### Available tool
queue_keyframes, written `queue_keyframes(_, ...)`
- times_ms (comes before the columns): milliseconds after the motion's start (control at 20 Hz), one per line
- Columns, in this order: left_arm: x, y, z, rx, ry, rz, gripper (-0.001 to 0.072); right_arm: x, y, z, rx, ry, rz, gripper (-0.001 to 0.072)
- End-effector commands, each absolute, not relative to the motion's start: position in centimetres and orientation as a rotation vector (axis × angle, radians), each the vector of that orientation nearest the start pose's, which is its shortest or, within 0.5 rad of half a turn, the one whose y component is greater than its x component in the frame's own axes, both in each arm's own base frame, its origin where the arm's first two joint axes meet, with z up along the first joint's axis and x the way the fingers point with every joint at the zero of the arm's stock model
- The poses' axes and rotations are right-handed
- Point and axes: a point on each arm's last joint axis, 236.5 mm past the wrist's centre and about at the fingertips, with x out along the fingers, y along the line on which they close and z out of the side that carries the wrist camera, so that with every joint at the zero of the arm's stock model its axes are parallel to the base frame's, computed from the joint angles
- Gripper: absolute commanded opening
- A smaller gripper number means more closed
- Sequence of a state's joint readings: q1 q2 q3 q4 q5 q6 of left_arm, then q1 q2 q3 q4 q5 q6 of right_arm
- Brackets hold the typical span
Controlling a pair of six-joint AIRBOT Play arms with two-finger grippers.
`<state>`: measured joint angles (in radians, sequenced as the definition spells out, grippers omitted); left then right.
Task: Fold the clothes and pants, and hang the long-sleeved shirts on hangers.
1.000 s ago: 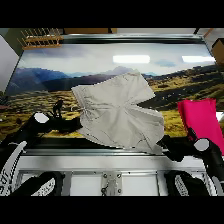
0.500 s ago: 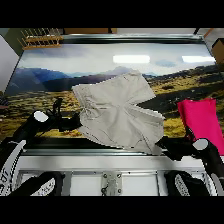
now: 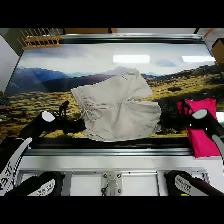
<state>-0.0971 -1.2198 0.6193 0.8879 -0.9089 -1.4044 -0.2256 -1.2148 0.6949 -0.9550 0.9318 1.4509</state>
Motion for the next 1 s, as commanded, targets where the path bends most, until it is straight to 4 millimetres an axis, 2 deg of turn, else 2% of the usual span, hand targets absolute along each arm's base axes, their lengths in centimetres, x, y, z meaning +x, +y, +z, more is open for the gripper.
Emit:
queue_keyframes(0,27.5,-16.7,-9.7,-0.465,1.417,-0.357,0.0018,39.9,2.4,-6.0,0.549,1.230,0.070,0.0004)
queue_keyframes(50,27.5,-17.1,-9.7,-0.453,1.410,-0.366,0.0018,41.2,2.1,-5.7,0.549,1.217,0.055,0.0015)
queue_keyframes(100,27.4,-17.3,-9.7,-0.447,1.409,-0.371,0.0019,42.1,2.0,-5.4,0.554,1.200,0.056,0.0108)
queue_keyframes(150,27.4,-17.4,-9.7,-0.446,1.406,-0.371,0.0018,42.6,1.8,-4.9,0.554,1.185,0.056,0.0396)
queue_keyframes(200,27.5,-17.3,-9.7,-0.446,1.404,-0.370,0.0018,43.0,1.3,-4.1,0.552,1.165,0.052,0.0653)
queue_keyframes(300,27.5,-17.3,-9.7,-0.446,1.404,-0.370,0.0018,42.5,-0.6,-1.5,0.554,1.123,0.034,0.0587)
queue_keyframes(350,27.5,-17.3,-9.7,-0.447,1.405,-0.370,0.0018,41.1,-1.9,-0.6,0.536,1.136,0.016,0.0588)
queue_keyframes(400,27.5,-17.3,-9.7,-0.447,1.405,-0.370,0.0018,38.7,-3.3,-0.5,0.509,1.182,-0.020,0.0588)
queue_keyframes(500,27.3,-17.4,-9.7,-0.447,1.412,-0.373,0.0018,32.3,-6.1,-2.0,0.537,1.310,-0.171,0.0589)
queue_keyframes(550,27.3,-17.4,-9.7,-0.447,1.412,-0.373,0.0018,29.8,-6.7,-3.0,0.581,1.339,-0.226,0.0591)
queue_keyframes(650,27.3,-17.4,-9.7,-0.447,1.414,-0.374,0.0018,25.7,-6.1,-5.1,0.750,1.353,-0.314,0.0605)
queue_keyframes(800,27.2,-17.4,-9.7,-0.447,1.415,-0.375,0.0018,21.3,-3.8,-8.6,0.920,1.368,-0.419,0.0605)
queue_keyframes(850,27.2,-17.4,-9.7,-0.447,1.414,-0.374,0.0018,20.7,-2.9,-9.7,0.982,1.347,-0.447,0.0605)
queue_keyframes(950,27.2,-17.4,-9.7,-0.447,1.415,-0.375,0.0018,20.9,-1.3,-11.2,1.099,1.276,-0.459,0.0604)
